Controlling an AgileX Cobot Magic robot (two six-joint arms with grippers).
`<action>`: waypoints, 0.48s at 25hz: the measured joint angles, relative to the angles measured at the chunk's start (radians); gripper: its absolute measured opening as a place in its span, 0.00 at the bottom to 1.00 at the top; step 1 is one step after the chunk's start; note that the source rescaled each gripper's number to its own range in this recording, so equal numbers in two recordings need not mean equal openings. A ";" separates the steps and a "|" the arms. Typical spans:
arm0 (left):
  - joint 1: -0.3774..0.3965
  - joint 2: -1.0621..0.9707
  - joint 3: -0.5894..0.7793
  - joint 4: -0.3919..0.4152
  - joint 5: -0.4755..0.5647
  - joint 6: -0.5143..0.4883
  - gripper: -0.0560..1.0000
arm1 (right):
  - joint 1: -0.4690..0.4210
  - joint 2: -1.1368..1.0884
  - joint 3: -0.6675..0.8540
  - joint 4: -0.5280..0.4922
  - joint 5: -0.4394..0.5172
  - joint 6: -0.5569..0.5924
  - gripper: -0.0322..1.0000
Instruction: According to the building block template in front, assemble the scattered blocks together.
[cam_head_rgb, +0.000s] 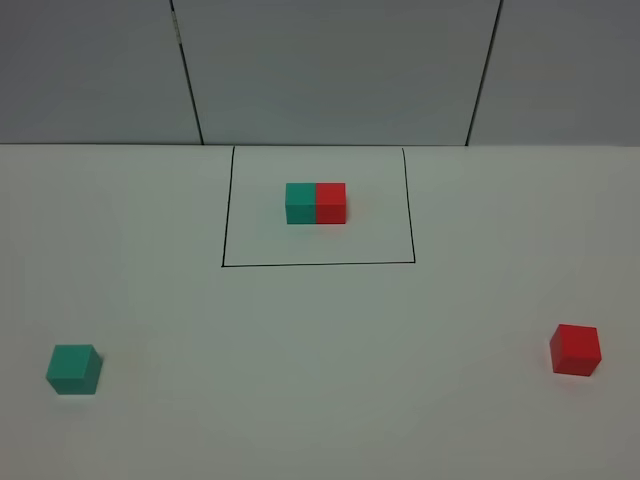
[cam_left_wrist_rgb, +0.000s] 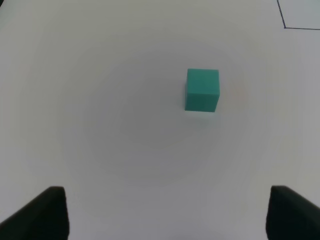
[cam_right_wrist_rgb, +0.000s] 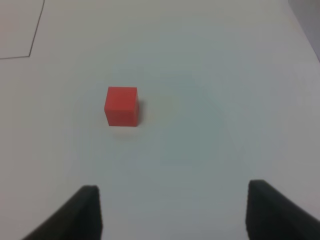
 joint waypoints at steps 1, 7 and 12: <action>0.000 0.000 0.000 0.000 0.000 0.000 0.87 | 0.000 0.000 0.000 0.000 0.000 0.000 0.58; 0.000 0.000 0.000 0.000 0.000 0.000 0.87 | 0.000 0.000 0.000 0.000 0.000 0.000 0.58; 0.000 0.000 0.000 0.000 0.000 0.000 0.87 | 0.000 0.000 0.000 0.000 0.000 0.000 0.58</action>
